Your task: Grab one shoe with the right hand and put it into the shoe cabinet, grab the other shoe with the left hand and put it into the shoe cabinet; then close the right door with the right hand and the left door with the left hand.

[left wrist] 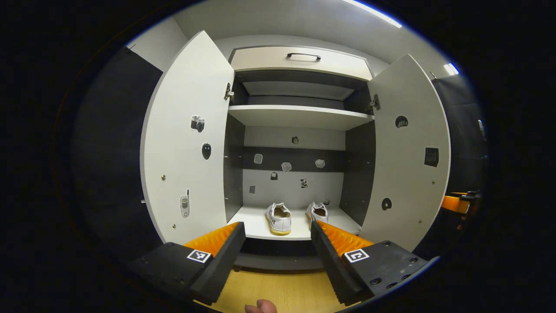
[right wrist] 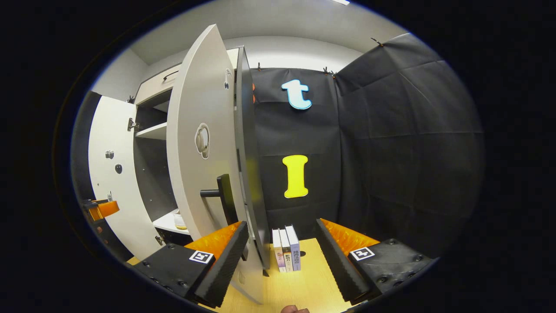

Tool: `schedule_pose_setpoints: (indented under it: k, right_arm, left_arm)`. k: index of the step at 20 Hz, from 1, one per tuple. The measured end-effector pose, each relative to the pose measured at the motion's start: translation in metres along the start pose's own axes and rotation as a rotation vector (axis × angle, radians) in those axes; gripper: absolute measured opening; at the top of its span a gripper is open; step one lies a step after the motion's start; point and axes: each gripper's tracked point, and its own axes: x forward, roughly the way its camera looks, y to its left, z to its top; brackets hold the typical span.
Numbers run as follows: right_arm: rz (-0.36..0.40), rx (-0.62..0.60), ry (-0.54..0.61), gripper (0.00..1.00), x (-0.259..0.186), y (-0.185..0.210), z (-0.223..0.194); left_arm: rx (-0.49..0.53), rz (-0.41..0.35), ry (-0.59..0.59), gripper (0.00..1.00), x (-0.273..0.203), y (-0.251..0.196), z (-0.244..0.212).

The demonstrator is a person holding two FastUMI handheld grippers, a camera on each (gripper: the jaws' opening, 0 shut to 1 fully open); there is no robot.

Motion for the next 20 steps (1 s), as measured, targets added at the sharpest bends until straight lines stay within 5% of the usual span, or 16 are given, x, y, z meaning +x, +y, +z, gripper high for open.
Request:
schedule_pose_setpoints:
  k: [14, 20]
  right_arm:
    - [-0.046, -0.008, -0.018, 0.97, -0.009, 0.030, -0.001]
    - [-0.008, -0.007, -0.016, 0.97, -0.014, 0.071, -0.006]
  left_arm:
    - [0.047, -0.020, 0.003, 0.95, -0.039, 0.032, -0.004]
    - [0.026, 0.000, 0.012, 0.95, -0.056, 0.063, -0.008]
